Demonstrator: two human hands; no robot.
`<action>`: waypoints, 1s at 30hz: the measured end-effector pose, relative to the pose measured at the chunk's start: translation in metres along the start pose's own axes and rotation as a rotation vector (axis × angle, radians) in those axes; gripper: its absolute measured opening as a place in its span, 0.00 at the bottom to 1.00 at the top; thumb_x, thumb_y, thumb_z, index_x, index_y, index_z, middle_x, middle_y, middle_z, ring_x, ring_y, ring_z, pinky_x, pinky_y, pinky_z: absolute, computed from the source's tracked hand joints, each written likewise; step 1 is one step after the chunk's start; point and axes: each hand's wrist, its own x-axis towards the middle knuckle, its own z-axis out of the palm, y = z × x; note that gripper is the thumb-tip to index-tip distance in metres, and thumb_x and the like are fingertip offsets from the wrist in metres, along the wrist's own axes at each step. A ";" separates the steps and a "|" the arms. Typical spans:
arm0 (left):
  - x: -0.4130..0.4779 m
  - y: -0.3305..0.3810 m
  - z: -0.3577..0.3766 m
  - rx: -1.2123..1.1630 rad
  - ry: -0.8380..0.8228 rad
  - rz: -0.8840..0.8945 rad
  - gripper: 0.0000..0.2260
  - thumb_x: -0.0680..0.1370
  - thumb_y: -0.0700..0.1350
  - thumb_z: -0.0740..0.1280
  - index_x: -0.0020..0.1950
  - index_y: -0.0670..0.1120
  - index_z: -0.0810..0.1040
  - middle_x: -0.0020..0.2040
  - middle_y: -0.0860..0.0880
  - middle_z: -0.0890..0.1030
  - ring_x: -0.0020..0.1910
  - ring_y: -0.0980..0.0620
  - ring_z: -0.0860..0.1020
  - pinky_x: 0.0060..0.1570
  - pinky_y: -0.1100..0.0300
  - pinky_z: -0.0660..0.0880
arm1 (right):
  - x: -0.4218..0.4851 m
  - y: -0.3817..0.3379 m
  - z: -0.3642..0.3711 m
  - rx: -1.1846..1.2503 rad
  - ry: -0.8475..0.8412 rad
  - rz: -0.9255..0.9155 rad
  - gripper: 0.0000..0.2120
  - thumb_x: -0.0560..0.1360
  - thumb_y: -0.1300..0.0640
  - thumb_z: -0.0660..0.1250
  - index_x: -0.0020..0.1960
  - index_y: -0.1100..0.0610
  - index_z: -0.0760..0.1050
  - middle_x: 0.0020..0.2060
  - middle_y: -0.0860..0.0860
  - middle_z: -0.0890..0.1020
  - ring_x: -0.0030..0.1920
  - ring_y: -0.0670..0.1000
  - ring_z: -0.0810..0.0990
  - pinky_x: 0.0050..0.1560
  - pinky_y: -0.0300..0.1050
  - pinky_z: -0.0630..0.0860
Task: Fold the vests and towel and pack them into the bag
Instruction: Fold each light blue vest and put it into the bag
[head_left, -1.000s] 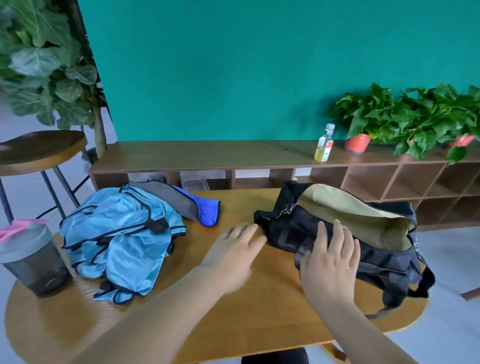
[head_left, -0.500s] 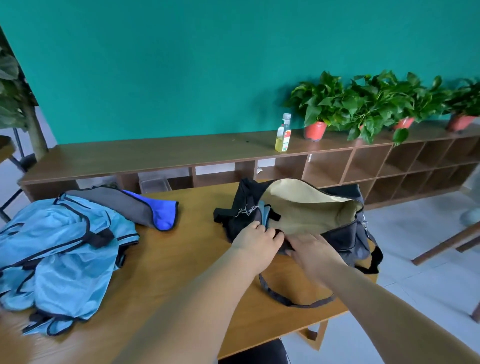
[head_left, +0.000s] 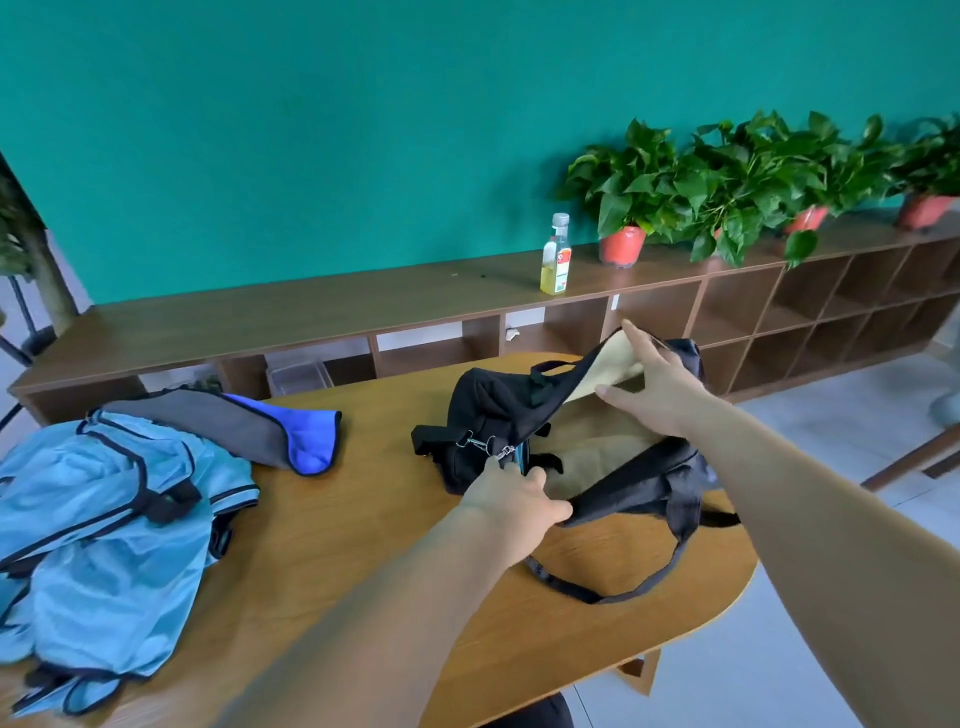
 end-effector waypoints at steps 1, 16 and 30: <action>-0.001 -0.003 -0.001 -0.036 0.024 -0.007 0.26 0.78 0.32 0.63 0.72 0.54 0.68 0.59 0.41 0.72 0.52 0.39 0.74 0.61 0.43 0.69 | 0.002 -0.002 0.003 -0.084 0.021 0.020 0.47 0.79 0.40 0.70 0.81 0.28 0.38 0.81 0.57 0.57 0.75 0.69 0.64 0.68 0.63 0.71; -0.007 -0.025 -0.022 -0.366 0.198 -0.344 0.17 0.83 0.53 0.58 0.71 0.54 0.70 0.85 0.42 0.39 0.45 0.43 0.75 0.54 0.48 0.74 | -0.057 -0.008 0.060 -0.668 0.299 0.100 0.73 0.67 0.53 0.81 0.78 0.46 0.19 0.75 0.63 0.57 0.68 0.67 0.65 0.38 0.56 0.76; -0.037 -0.026 -0.004 -0.325 0.507 -0.234 0.34 0.81 0.50 0.67 0.84 0.52 0.54 0.86 0.46 0.44 0.68 0.43 0.76 0.72 0.43 0.71 | -0.104 -0.098 0.076 -0.536 0.266 -0.189 0.51 0.79 0.57 0.69 0.84 0.53 0.34 0.83 0.63 0.45 0.81 0.64 0.56 0.66 0.58 0.78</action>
